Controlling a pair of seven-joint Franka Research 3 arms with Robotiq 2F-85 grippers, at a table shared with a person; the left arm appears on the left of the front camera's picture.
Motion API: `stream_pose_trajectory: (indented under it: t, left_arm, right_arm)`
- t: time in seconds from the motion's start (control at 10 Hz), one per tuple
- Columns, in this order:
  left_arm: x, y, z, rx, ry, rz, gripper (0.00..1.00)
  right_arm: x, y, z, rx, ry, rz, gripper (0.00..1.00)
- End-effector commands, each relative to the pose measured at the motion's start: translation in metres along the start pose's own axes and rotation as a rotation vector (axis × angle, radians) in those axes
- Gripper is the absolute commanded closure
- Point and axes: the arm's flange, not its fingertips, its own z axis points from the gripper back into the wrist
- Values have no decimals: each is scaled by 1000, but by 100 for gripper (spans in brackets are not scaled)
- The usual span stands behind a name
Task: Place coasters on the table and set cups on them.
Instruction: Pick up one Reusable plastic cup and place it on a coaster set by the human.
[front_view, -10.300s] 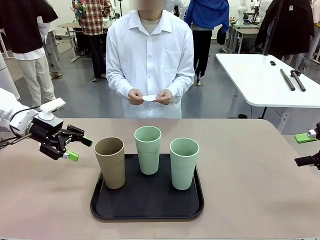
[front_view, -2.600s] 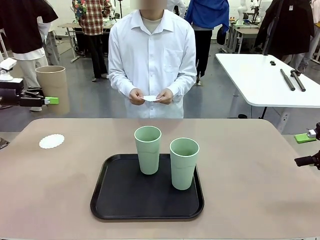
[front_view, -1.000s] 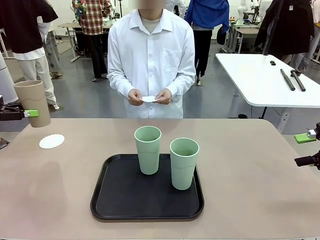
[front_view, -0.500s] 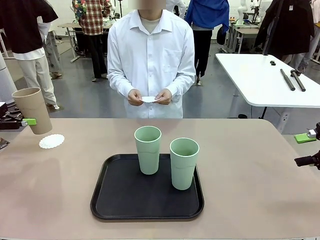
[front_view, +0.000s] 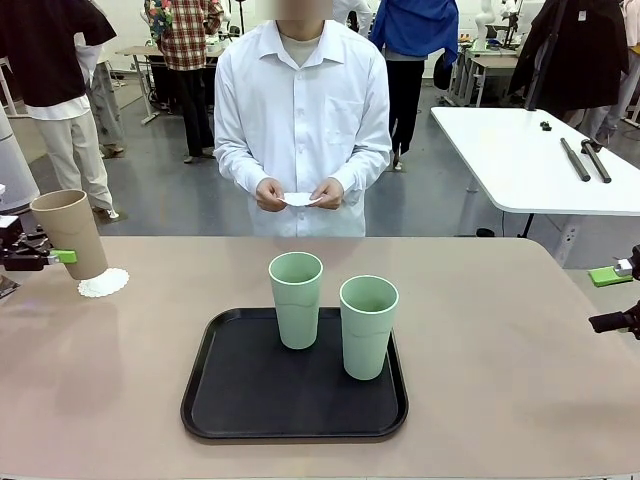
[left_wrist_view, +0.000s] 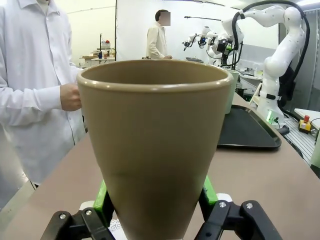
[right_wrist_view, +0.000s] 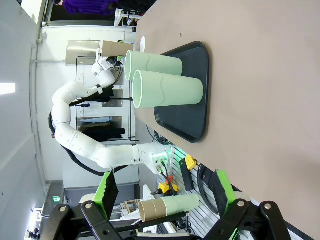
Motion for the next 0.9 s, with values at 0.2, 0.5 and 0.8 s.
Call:
stream_pose_trajectory:
  t: [0.2,0.5,0.8]
  left_arm:
    - [-13,18,-8,-3,15,-19,17]
    - [-22,30,-11,8,1,-32,17]
    - [-32,40,-5,22,19,-5,17]
  right_arm:
    - [1,0,0,16,-3,3,0]
    - [1,0,0,16,-3,3,0]
    - [1,0,0,16,-3,3,0]
